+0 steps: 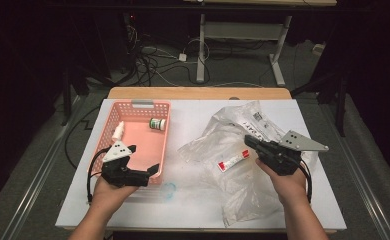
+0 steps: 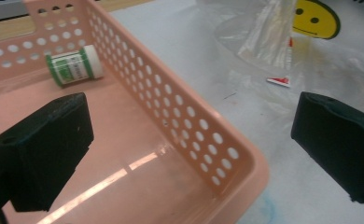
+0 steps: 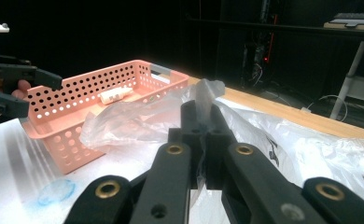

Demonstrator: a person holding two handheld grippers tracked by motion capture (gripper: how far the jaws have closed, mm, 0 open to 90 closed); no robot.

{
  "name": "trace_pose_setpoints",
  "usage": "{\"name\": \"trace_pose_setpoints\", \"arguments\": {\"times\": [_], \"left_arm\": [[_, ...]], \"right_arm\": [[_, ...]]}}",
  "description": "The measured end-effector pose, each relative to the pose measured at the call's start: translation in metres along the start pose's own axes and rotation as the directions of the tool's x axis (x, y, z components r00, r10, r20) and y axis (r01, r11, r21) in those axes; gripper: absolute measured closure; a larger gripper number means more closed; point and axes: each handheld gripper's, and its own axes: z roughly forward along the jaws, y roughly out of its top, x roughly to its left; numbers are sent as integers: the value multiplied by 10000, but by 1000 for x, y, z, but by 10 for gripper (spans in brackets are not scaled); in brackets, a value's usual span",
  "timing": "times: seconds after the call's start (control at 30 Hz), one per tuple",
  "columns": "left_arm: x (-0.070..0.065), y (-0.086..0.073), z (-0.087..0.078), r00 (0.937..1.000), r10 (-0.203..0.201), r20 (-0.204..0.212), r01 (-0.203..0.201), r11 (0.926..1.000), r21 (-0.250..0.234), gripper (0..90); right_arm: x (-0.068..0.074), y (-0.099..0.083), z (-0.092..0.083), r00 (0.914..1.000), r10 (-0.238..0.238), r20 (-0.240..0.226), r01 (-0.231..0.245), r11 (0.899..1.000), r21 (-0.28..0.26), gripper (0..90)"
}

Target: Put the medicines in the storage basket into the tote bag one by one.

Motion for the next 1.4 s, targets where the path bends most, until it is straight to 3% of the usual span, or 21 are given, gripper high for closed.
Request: {"name": "trace_pose_setpoints", "arguments": {"times": [0.3,0.57,0.93,1.03,1.3,1.4], "left_arm": [[23,-6,-9,9977,-520,-430,521,9986,12,0],[36,-11,-11,9947,-756,-696,769,9969,160,0],[35,-7,-10,9952,-770,-610,775,9970,44,0],[30,-1,-8,9965,-480,-678,487,9988,84,0],[28,21,0,9963,-779,-358,762,9959,-485,0],[28,30,7,9975,-527,-474,516,9984,-251,0]], "right_arm": [[0,0,0,10000,92,-26,-92,9999,-56,900],[0,-1,0,9999,109,-61,-110,9999,-83,900],[2,0,2,9999,-38,-98,39,10000,35,900],[2,0,2,9998,-123,-133,124,9999,41,900],[3,0,3,9998,-33,-193,35,10000,93,900],[3,0,3,9998,-49,-194,51,10000,70,900]]}}
